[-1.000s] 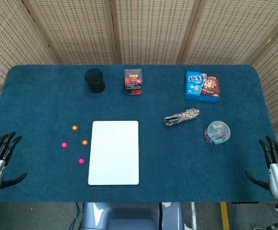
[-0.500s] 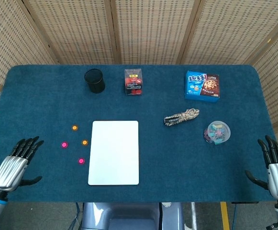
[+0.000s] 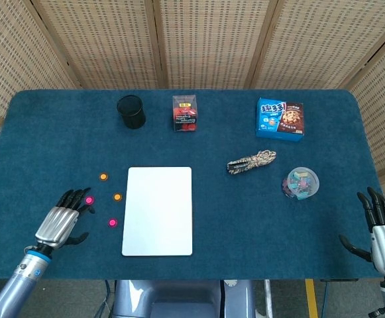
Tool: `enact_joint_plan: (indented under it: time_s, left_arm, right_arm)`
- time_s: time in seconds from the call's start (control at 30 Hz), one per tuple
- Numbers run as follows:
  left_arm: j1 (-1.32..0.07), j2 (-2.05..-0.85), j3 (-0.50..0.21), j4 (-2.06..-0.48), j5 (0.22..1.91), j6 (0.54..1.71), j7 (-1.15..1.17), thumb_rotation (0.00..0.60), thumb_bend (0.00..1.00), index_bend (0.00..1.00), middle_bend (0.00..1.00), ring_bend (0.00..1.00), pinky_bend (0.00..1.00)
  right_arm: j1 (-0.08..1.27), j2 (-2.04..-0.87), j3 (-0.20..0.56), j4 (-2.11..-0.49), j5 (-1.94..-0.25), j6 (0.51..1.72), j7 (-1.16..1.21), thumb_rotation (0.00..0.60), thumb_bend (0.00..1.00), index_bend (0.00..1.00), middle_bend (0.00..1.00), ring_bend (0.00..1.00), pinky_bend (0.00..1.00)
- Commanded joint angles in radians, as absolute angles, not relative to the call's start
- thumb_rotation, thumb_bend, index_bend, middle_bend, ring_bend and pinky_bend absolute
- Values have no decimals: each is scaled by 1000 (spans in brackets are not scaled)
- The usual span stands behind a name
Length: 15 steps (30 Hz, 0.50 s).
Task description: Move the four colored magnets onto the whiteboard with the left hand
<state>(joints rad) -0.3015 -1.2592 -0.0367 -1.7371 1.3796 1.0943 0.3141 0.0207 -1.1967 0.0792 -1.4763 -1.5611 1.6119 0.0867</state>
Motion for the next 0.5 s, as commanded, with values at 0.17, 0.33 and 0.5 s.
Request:
enact_joint_plan:
  time_s: [0.17,0.33,0.5]
  left_arm:
    - [-342,-1328,-56,-1726,1262,1059,434,600,295,345,0,0,0]
    - [-371,-1382,-59,-1685,1203,1031,480,600,317,347,0,0,0]
    - [-397,-1428,-56,-1644,1183,1006,485,600,330,362,0,0,0]
  right_arm:
    - [21,-1193,78,-1479,-1559,1606,94,600,239,0,0,0,0]
    - [21,-1190,76,-1481,-1558,1604,99,600,243,0,0,0,0]
    - [22,-1189,77,-1484,-1555,1600,100,600,242,0,0,0,0]
